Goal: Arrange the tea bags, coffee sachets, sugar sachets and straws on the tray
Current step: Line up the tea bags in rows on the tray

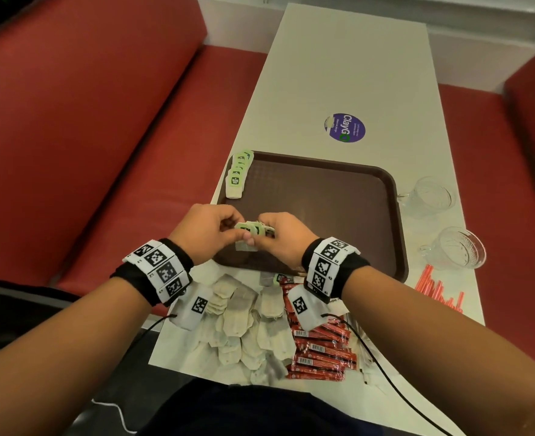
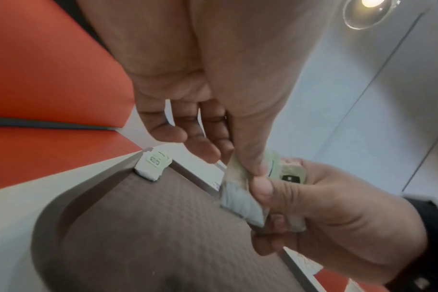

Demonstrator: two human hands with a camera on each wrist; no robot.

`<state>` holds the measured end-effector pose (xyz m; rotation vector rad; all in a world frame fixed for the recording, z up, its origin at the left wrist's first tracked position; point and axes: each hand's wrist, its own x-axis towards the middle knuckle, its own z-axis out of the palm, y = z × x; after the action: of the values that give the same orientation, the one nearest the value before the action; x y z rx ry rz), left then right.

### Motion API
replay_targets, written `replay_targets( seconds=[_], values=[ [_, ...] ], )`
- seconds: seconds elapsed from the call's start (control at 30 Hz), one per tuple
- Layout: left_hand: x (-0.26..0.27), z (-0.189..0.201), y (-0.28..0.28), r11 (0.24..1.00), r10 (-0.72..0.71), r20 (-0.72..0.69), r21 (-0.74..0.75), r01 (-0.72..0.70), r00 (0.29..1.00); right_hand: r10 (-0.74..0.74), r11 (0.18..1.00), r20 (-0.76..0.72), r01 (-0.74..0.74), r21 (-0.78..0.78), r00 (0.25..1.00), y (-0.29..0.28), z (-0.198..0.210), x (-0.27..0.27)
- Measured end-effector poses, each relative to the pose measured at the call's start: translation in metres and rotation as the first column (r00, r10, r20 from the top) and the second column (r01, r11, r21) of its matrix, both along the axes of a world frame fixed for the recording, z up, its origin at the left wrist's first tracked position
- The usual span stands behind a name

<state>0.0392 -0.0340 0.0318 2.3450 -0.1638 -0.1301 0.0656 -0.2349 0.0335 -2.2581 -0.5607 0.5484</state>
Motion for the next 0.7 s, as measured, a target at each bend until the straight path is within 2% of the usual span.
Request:
replay_targets(
  seconds=[0.17, 0.27, 0.37, 0.57, 0.7],
  values=[
    [0.017, 0.003, 0.014, 0.997, 0.072, -0.012, 0.008, -0.072, 0.997, -0.087, 0.996, -0.037, 0.088, 0.011, 0.995, -0.004, -0.006, 0.007],
    [0.041, 0.000, 0.028, 0.980, 0.047, -0.123, 0.197, -0.022, 0.991, -0.101, 0.994, -0.028, 0.100, -0.038, 0.994, -0.011, -0.008, 0.012],
    [0.070, -0.009, 0.030, 0.907, -0.006, -0.250, 0.407, 0.110, 0.968, -0.113, 0.993, -0.048, 0.110, -0.052, 0.992, -0.014, -0.009, 0.017],
    [0.125, -0.023, 0.023, 0.904, 0.125, -0.187, 0.425, -0.034, 0.974, -0.125, 0.991, -0.047, 0.123, -0.051, 0.991, -0.013, -0.006, 0.025],
    [0.146, -0.027, 0.020, 0.897, 0.146, -0.207, 0.439, -0.041, 0.967, -0.112, 0.993, -0.044, 0.111, -0.032, 0.993, -0.012, -0.006, 0.028]
  ],
)
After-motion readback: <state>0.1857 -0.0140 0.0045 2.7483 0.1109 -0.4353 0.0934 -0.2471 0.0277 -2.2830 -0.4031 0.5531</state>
